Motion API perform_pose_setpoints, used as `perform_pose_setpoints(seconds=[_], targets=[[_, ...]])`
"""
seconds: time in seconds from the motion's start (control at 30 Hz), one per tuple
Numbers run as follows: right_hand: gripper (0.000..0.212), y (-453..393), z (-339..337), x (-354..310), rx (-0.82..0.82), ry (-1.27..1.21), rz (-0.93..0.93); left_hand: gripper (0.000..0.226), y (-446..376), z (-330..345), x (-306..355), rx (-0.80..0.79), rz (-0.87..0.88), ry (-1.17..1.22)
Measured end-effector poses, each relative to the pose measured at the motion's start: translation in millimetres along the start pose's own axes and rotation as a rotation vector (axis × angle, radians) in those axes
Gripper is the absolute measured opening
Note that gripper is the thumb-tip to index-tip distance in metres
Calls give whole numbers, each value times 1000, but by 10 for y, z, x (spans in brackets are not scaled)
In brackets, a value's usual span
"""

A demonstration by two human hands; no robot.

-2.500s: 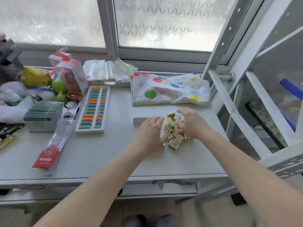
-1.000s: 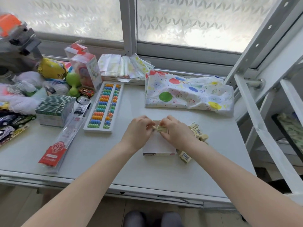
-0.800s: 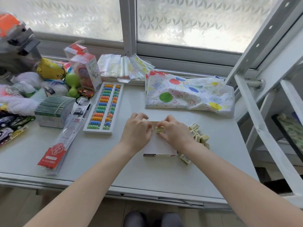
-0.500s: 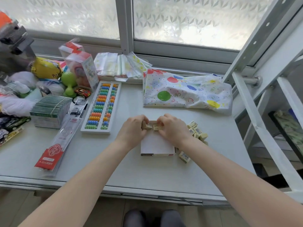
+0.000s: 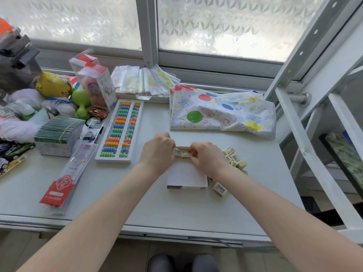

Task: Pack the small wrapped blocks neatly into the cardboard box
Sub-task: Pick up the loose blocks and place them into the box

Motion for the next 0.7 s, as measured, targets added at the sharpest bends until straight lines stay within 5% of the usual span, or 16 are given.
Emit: perform_pose_setpoints(seconds=[0.23, 0.53, 0.7], targets=[[17, -2, 21, -11, -30, 10, -13, 21, 1, 23, -156, -28, -93, 92], [27, 44, -37, -75, 21, -22, -79, 25, -7, 97, -24, -30, -102, -123], [31, 72, -779, 379, 232, -37, 76, 30, 86, -52, 361, 59, 45, 72]])
Point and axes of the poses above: each hand's wrist, its own y-axis away from the middle knuckle, its own z-axis out of the palm, x = y × z, the point moved 6 cm from there along -y, towards the middle knuckle, and after that the axes turned 6 degrees about -z, right-handed, at the moved point
